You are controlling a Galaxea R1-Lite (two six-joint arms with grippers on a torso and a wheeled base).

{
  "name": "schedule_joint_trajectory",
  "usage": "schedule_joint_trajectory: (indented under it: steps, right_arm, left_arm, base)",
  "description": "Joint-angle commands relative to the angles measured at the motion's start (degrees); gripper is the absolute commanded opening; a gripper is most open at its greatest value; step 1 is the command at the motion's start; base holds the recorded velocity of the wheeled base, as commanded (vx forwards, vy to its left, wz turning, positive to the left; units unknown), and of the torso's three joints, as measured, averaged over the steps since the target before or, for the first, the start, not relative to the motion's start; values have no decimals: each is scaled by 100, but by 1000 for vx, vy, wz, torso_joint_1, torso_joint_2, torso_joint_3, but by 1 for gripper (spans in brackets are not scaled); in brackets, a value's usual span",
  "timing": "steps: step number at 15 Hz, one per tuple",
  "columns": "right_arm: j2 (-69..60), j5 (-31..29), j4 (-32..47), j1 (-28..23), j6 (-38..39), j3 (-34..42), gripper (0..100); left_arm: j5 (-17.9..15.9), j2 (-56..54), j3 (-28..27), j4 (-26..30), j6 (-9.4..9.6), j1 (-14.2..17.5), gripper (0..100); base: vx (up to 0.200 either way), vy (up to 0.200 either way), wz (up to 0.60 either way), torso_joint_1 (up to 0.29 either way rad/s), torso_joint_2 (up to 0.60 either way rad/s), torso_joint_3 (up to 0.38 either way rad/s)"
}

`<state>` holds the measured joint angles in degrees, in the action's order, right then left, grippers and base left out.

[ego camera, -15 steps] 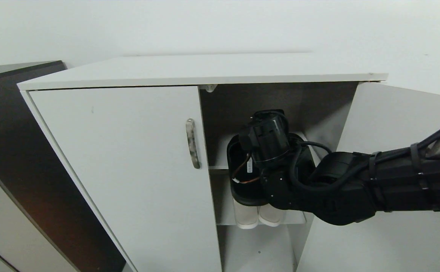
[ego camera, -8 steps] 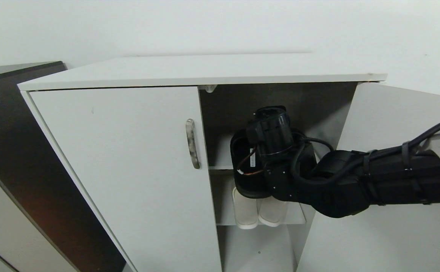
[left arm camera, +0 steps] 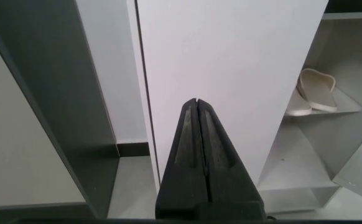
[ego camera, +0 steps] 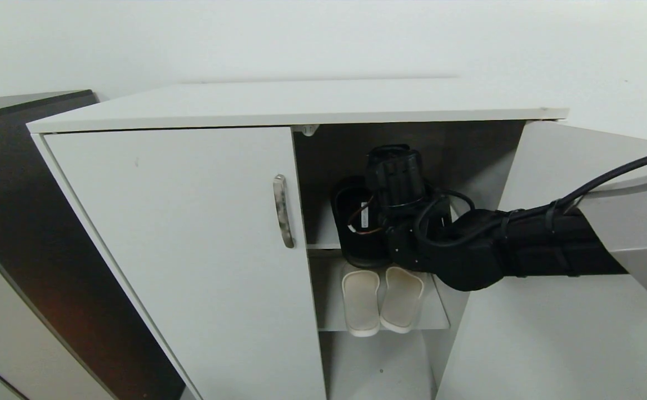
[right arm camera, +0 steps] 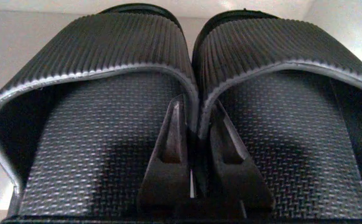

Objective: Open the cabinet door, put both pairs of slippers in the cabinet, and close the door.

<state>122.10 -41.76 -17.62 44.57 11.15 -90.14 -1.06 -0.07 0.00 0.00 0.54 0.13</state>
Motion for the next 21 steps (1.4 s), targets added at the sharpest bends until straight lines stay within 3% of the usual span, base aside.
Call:
schedule_joint_trajectory:
  steps: [1,10,21]
  right_arm:
    - [262,72,100,-168,-34,-391,0]
    - [719,90,628,-458,-8,-1410,0]
    - [973,81,637,-502,-8,-1516,0]
  left_arm:
    - [1,7,0,0,-1,4,0]
    - [1,7,0,0,8,4,0]
    - [1,7,0,0,8,4,0]
  base:
    - [0,0,0,0,0,0]
    - [0,0,0,0,0,0]
    - [0,0,0,0,0,0]
